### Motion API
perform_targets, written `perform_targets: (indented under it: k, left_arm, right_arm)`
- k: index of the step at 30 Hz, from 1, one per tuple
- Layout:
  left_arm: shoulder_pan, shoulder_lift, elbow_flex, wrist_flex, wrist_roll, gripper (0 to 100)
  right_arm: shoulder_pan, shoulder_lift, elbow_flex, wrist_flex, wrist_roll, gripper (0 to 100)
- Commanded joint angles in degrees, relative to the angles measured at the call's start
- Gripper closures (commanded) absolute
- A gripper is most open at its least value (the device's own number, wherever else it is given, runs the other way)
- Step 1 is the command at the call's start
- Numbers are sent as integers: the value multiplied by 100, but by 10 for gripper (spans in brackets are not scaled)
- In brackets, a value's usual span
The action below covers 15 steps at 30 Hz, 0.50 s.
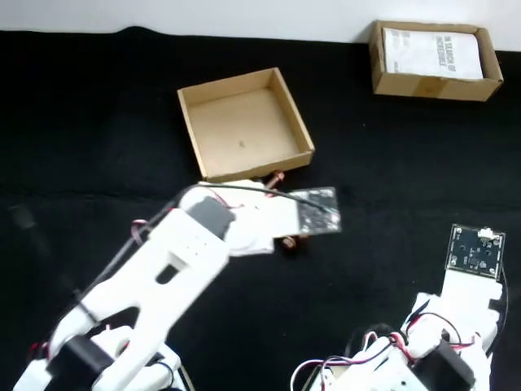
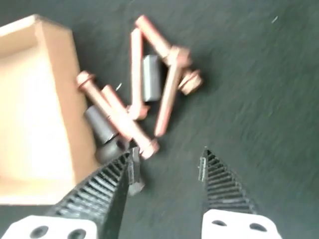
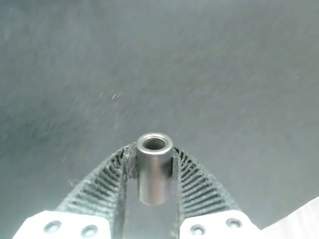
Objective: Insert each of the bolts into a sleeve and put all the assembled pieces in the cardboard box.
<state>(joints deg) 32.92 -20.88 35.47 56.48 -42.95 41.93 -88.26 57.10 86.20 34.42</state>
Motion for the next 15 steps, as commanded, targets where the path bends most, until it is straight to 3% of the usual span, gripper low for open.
perform_targets:
  k: [1,5,15]
  left_arm:
    - [479,409,-215,-123,158,794]
    - [576,1130,-664,-26,0,796]
    - [215,2624,-2211,202,-1574,796]
  right_arm:
    - [66,-215,-13,-391,44,991]
    - [75,-277,-13,-488,53,991]
    - [295,-277,136,-629,79,991]
